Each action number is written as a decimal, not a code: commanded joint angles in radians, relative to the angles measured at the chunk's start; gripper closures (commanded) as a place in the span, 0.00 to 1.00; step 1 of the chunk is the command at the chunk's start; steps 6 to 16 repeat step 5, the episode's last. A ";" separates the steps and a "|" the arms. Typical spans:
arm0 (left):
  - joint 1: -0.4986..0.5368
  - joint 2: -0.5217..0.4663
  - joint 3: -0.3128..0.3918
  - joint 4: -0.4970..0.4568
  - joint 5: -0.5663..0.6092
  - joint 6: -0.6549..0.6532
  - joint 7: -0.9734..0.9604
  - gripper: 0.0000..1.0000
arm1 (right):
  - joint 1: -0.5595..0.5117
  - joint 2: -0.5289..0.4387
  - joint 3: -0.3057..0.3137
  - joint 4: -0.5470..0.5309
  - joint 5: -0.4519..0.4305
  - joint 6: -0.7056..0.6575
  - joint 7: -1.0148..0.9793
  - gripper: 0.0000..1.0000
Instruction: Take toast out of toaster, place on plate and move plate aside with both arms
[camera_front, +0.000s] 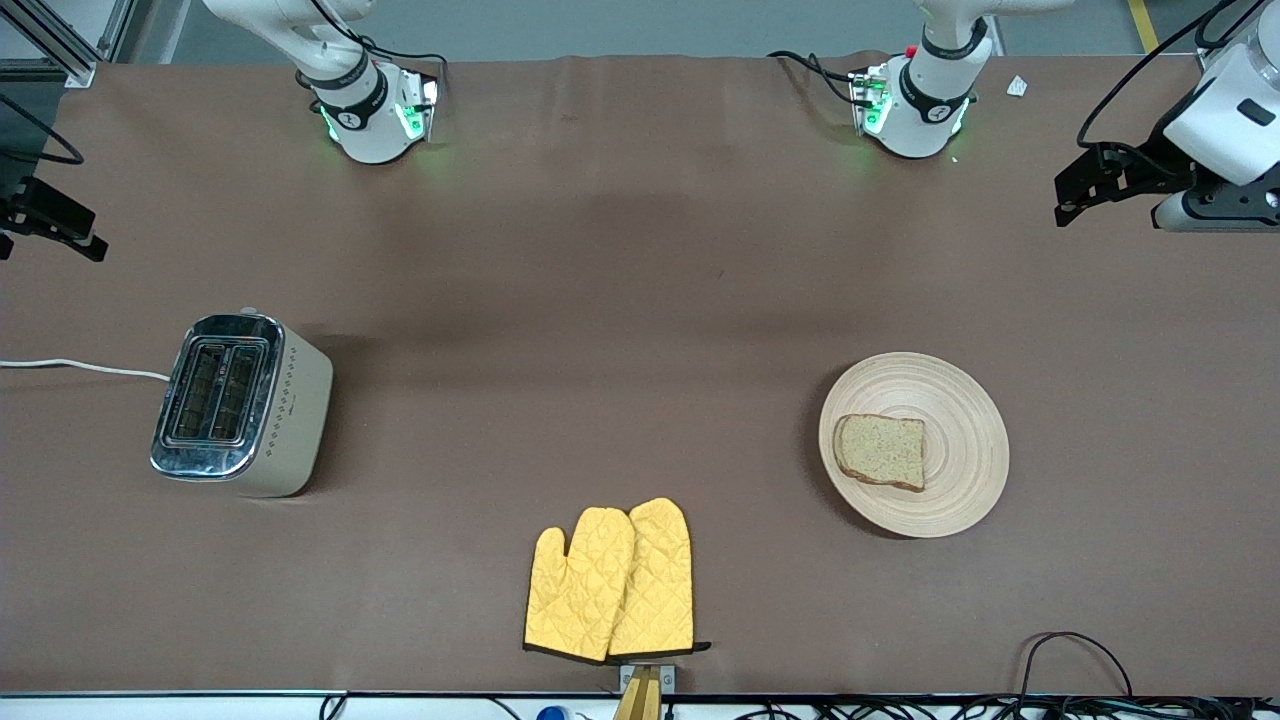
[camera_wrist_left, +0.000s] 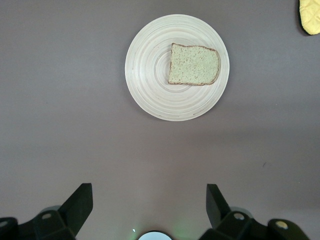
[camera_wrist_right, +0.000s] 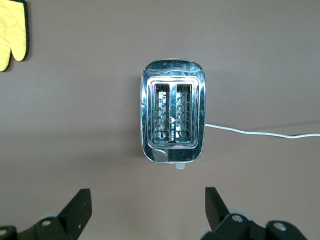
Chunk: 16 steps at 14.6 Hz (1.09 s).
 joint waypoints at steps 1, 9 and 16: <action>-0.005 0.011 0.004 0.022 0.000 -0.002 0.000 0.00 | -0.006 -0.009 0.005 -0.007 -0.004 -0.004 0.006 0.00; -0.010 0.011 0.002 0.022 -0.006 -0.015 -0.001 0.00 | -0.007 -0.009 0.005 -0.009 -0.003 -0.001 0.006 0.00; -0.010 0.011 0.002 0.022 -0.006 -0.015 -0.001 0.00 | -0.007 -0.009 0.005 -0.009 -0.003 -0.001 0.006 0.00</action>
